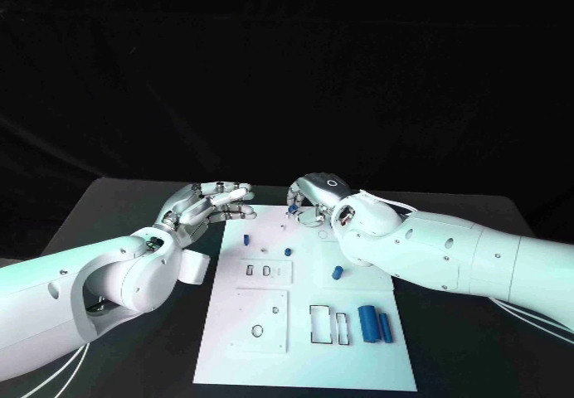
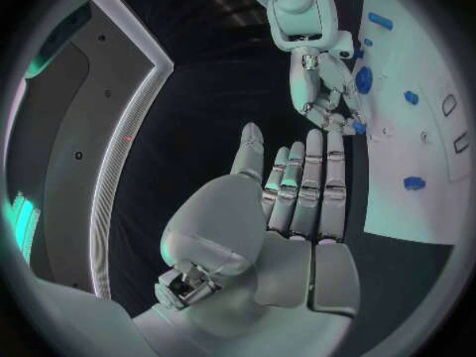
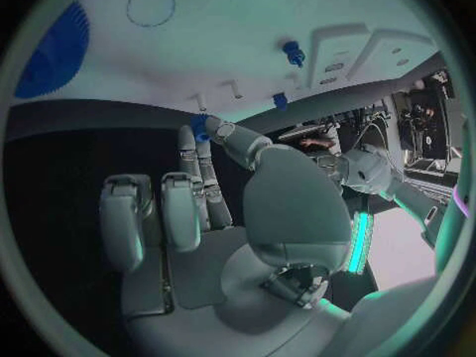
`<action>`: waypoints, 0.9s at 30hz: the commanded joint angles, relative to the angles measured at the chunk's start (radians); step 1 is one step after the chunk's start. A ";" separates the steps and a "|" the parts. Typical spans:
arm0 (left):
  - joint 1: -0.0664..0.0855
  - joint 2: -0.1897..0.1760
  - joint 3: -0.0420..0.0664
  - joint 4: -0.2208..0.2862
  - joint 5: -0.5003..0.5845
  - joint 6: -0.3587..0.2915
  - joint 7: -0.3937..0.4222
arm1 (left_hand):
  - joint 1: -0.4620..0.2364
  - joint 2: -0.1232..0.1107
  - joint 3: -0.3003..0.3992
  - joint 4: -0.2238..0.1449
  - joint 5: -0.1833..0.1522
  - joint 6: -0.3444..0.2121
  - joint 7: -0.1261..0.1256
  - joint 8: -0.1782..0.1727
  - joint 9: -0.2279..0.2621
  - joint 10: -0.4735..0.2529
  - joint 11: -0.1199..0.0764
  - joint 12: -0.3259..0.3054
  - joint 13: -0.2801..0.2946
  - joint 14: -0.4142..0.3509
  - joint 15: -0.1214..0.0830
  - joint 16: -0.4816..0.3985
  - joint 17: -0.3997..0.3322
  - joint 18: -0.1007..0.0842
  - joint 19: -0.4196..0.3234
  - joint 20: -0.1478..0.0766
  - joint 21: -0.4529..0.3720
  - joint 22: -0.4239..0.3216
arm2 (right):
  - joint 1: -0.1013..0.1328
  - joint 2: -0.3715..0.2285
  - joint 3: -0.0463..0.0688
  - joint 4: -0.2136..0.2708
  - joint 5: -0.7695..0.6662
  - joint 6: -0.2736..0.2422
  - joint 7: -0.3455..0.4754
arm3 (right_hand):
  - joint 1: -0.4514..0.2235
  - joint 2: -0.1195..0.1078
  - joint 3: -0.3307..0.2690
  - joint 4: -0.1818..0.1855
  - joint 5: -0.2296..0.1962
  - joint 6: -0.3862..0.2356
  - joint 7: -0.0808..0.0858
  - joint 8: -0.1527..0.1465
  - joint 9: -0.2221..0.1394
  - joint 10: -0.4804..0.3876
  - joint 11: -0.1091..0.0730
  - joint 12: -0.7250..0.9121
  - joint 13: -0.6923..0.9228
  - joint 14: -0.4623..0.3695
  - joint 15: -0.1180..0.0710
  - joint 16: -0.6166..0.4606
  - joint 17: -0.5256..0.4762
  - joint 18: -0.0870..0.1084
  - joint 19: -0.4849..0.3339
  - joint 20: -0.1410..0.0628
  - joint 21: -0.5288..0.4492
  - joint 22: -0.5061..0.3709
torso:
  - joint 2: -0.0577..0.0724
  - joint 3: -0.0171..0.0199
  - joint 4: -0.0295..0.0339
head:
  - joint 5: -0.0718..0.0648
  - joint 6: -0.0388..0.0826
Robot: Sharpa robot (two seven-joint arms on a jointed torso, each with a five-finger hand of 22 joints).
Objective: Assemble the parts on the task board
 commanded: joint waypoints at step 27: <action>0.016 0.003 0.001 0.005 0.003 0.000 0.003 | -0.010 0.005 -0.017 -0.008 -0.006 -0.005 0.007 -0.005 0.002 -0.009 -0.001 -0.001 0.001 -0.010 0.000 0.006 0.003 0.017 -0.008 -0.002 -0.001 -0.002 | -0.011 0.053 -0.001 -0.057 0.000 0.058 0.018 | 0.007 0.001 -0.001 0.013 0.004 -0.012 0.003 -0.004 0.050 -0.001 0.000 -0.010 0.001 0.052 0.002 0.002 -0.005 -0.017 0.023 -0.003 -0.003 0.147 | 0.002 -0.0003 -0.0016 | 0.013 -0.020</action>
